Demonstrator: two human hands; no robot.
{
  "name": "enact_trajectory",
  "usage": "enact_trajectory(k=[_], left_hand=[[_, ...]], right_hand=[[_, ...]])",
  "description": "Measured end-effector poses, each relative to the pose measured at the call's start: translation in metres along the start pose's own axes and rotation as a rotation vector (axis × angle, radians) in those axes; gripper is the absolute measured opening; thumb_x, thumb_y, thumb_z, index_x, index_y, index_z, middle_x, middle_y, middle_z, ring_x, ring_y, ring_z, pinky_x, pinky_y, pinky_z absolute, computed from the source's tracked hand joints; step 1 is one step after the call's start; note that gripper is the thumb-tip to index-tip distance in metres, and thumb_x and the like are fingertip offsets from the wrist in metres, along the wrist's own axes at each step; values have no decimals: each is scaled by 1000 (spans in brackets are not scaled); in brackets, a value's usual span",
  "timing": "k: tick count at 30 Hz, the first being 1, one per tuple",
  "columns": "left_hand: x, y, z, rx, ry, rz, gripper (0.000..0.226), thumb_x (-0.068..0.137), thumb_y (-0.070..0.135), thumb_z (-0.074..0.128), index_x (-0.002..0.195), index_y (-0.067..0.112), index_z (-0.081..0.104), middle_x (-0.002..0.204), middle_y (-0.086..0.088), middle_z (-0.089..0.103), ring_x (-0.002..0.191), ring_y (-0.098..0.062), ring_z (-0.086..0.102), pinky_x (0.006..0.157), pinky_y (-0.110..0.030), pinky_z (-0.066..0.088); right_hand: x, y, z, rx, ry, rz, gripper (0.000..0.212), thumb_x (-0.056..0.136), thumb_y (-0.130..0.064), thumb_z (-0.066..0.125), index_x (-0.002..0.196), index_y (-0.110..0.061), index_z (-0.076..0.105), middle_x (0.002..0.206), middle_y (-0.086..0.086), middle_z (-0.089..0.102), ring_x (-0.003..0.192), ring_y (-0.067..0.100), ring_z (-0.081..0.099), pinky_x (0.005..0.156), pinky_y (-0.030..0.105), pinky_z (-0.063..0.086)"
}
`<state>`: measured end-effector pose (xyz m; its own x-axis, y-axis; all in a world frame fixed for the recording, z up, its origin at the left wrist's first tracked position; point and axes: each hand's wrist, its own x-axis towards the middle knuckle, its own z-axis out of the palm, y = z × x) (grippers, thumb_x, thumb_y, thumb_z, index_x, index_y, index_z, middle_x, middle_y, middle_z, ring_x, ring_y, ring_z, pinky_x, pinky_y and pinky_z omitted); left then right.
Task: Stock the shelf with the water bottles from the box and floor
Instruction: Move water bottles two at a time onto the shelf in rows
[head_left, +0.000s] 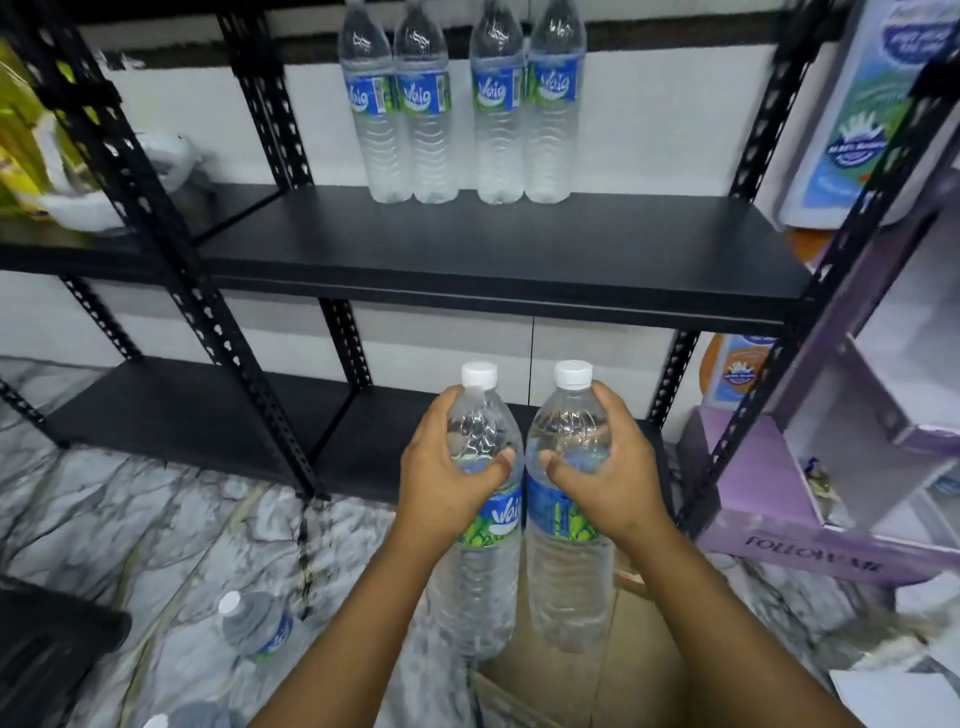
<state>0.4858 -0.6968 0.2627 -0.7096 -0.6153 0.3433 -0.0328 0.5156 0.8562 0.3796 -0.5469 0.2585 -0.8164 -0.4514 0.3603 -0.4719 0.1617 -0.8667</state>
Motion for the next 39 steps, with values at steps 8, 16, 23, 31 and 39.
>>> enact_trajectory(k=[8, 16, 23, 31, 39], left_hand=[[37, 42, -19, -40, 8, 119, 69, 72, 22, 82, 118, 51, 40, 107, 10, 64, 95, -4, 63, 78, -11, 47], [88, 63, -55, -125, -7, 274, 69, 69, 28, 81, 125, 42, 44, 113, 6, 64, 99, -11, 64, 85, -25, 52], [140, 78, -89, -155, -13, 348, 75, 72, 22, 82, 136, 28, 44, 117, 3, 62, 94, 0, 60, 73, -1, 43], [190, 104, -116, -206, 2, 413, 65, 73, 16, 81, 118, 40, 41, 102, 8, 60, 82, 8, 57, 64, 3, 39], [235, 123, -109, -245, 60, 435, 61, 75, 23, 80, 124, 35, 45, 107, 10, 59, 87, -3, 58, 70, -4, 42]], right_hand=[[32, -50, -15, 27, 79, -107, 77, 63, -33, 76, 132, -28, 43, 121, -4, 59, 104, 3, 60, 85, 9, 46], [67, -109, -4, -1, 206, -198, 75, 64, -31, 74, 131, -34, 40, 126, -5, 55, 113, 13, 57, 94, 20, 44], [104, -153, 15, -16, 276, -231, 77, 70, -20, 83, 136, -28, 43, 120, -15, 55, 108, 6, 56, 82, -1, 37], [150, -192, 23, -8, 294, -309, 71, 73, -8, 80, 127, -34, 42, 111, -25, 56, 97, -8, 60, 80, 3, 44], [200, -207, 15, -5, 301, -368, 65, 74, 1, 76, 123, -29, 44, 104, -18, 59, 83, -15, 60, 72, 2, 43]])
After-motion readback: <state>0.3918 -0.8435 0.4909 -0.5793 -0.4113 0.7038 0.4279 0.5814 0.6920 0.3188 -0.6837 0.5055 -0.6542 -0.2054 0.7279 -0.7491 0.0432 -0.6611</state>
